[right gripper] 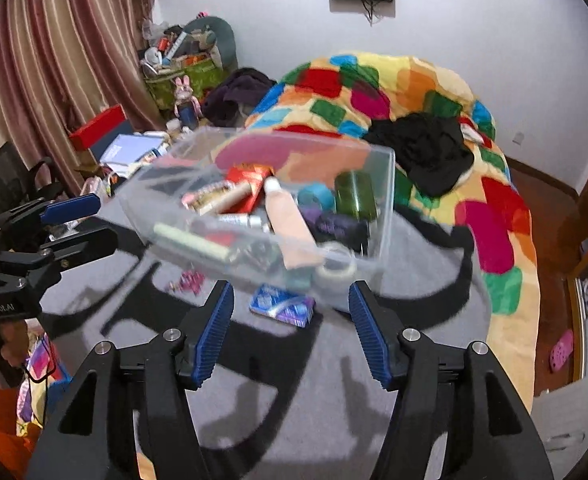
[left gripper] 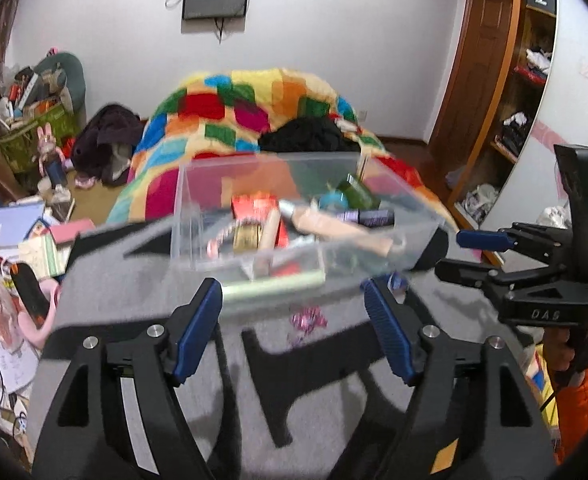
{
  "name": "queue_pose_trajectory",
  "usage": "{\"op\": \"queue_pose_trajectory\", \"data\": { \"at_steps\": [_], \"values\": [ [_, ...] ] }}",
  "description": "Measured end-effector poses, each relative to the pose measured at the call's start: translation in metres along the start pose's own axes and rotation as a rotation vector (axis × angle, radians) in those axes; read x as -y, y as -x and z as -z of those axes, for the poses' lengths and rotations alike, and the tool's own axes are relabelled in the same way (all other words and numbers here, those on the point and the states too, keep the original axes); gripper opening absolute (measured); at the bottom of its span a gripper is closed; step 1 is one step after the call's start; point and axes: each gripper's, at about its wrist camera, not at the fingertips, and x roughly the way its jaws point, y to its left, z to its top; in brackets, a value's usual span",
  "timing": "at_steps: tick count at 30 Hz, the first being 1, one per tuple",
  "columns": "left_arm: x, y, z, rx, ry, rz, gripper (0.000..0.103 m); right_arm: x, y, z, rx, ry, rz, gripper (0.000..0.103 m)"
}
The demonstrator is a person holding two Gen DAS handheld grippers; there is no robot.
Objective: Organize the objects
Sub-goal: 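Grasp the pink hair clip with the left gripper while the right grasps the blue Max box, then drop the pink hair clip and blue Max box into the clear box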
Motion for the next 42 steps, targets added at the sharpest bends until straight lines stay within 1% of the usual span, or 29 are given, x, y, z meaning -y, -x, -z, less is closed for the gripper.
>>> {"op": "queue_pose_trajectory", "data": {
  "at_steps": [3,7,11,14,19,20,21,23,24,25,26,31,35,39,42],
  "values": [
    [-0.004,-0.015,0.013,-0.06,0.009,0.002,0.073,0.001,-0.012,0.013,-0.041,-0.01,-0.005,0.056],
    [-0.002,-0.037,0.022,-0.131,0.018,0.014,0.073,0.001,-0.033,0.021,-0.099,-0.027,-0.008,0.056],
    [0.006,-0.054,0.023,-0.167,-0.018,0.006,0.073,-0.001,-0.049,0.019,-0.129,-0.041,-0.007,0.056],
    [0.009,-0.066,0.021,-0.198,-0.048,-0.003,0.073,-0.006,-0.058,0.013,-0.141,-0.027,-0.004,0.056],
    [0.01,-0.083,0.02,-0.249,-0.061,0.007,0.057,-0.012,-0.074,0.011,-0.171,-0.021,0.001,0.056],
    [0.011,-0.085,0.02,-0.252,-0.064,0.003,0.055,-0.012,-0.078,0.012,-0.177,-0.029,0.002,0.056],
    [0.013,-0.085,0.02,-0.248,-0.074,-0.003,0.053,-0.013,-0.08,0.012,-0.175,-0.029,0.009,0.057],
    [0.015,-0.086,0.019,-0.248,-0.084,0.015,0.045,-0.014,-0.078,0.013,-0.16,-0.024,0.02,0.054],
    [0.016,-0.087,0.019,-0.249,-0.085,0.015,0.037,-0.015,-0.076,0.014,-0.153,-0.02,0.027,0.047],
    [0.017,-0.088,0.019,-0.248,-0.087,0.013,0.031,-0.014,-0.075,0.015,-0.149,-0.016,0.03,0.047],
    [0.017,-0.089,0.019,-0.245,-0.09,0.011,0.029,-0.015,-0.073,0.016,-0.148,-0.015,0.024,0.047],
    [0.019,-0.084,0.021,-0.231,-0.103,0.022,0.029,-0.013,-0.064,0.023,-0.132,-0.014,0.009,0.047],
    [0.015,-0.075,0.024,-0.216,-0.072,0.039,0.029,-0.012,-0.051,0.026,-0.106,-0.02,-0.009,0.047],
    [0.01,-0.059,0.023,-0.174,-0.038,0.053,0.029,-0.012,-0.031,0.021,-0.059,-0.026,-0.018,0.047],
    [0.009,-0.042,0.018,-0.121,-0.027,0.056,0.029,-0.012,-0.017,0.015,-0.017,-0.033,-0.024,0.047]
  ]
}}
